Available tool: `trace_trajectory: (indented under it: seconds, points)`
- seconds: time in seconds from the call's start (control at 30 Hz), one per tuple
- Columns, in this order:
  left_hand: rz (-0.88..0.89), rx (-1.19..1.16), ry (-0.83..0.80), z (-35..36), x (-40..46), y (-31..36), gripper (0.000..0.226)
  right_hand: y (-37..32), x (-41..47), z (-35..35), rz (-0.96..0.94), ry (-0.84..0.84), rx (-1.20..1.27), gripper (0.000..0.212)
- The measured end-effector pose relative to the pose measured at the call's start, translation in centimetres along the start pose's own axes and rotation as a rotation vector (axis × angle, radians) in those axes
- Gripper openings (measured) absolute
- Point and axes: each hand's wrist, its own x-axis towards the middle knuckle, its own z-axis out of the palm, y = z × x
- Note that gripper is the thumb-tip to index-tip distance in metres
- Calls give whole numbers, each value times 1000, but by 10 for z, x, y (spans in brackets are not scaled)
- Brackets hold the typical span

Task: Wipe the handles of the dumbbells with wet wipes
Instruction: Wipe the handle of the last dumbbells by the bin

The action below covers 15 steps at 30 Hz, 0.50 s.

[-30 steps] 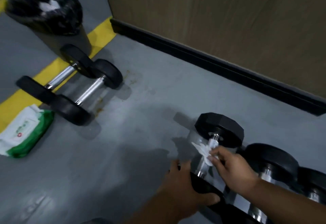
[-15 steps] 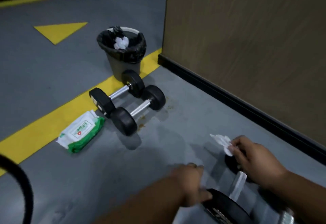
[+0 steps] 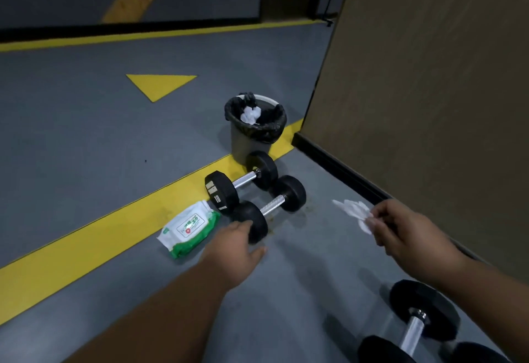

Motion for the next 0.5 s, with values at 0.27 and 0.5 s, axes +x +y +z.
trace_trajectory:
  seconds: [0.27,0.5]
  points:
    - [-65,73,81,-24,-6,-9,75,-44,-3,24,-67,23,223,9]
    - [80,329,143,-84,23,23,69,9,-38,18,15,89,336,8]
